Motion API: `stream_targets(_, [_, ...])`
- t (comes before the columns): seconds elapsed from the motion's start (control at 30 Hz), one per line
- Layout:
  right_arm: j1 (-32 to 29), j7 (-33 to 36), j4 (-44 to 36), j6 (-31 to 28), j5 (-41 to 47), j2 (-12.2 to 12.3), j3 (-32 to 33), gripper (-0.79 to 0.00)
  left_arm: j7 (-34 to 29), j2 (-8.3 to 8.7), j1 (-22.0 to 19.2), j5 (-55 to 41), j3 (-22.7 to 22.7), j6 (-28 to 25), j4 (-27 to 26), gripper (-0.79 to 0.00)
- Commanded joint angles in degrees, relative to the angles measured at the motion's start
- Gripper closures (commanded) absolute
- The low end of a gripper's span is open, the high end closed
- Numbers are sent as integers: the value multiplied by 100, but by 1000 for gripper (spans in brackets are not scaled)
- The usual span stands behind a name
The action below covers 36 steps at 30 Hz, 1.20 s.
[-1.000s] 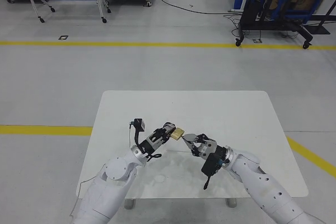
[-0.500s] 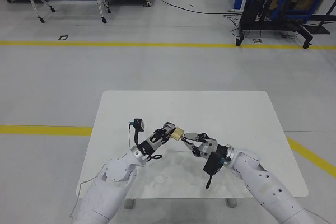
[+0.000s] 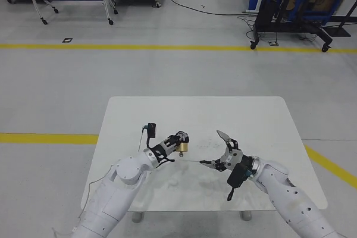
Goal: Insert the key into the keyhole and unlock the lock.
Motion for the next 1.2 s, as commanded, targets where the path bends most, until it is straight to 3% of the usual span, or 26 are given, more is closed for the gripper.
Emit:
stream_targets(0.0, [0, 0, 0, 0, 0, 0, 1, -785, 6, -1, -17, 41, 16, 21, -6, 0])
stream_targets(0.3, [-19, 32, 21, 28, 127, -3, 39, -785, 39, 11, -43, 338, 59, 99, 27, 0])
stream_targets(0.5, [-239, 43, 302, 250, 673, 110, 911, -785, -564, -56, -669, 1678, 773, 837, 416, 0])
stream_targets(0.6, [-394, -11, 471, 310, 766, 177, 1331, -785, -920, -196, -1118, 1873, 1241, 823, 1019, 0])
stream_targets(0.8, [-644, -187, 590, 347, 925, 244, 1797, -785, -626, -623, -1800, 1317, 1806, 631, 2145, 0])
stream_targets(1.0, [-791, -309, 642, 356, 939, 276, 2013, -785, -251, -950, -2198, 1398, 2228, 519, 2815, 0])
stream_targets(1.07, [-791, -309, 642, 356, 939, 276, 2013, -785, -162, -1032, -2281, 1313, 2262, 476, 2979, -228])
stream_targets(1.1, [-791, -309, 642, 356, 939, 276, 2013, -785, -142, -1069, -2319, 1289, 2282, 463, 3060, -391])
stream_targets(1.13, [-791, -309, 642, 356, 939, 276, 2013, -785, -117, -1103, -2361, 1286, 2302, 448, 3120, -785])
stream_targets(1.17, [-791, -309, 642, 356, 939, 276, 2013, -785, -99, -1134, -2397, 1269, 2313, 450, 3180, -785])
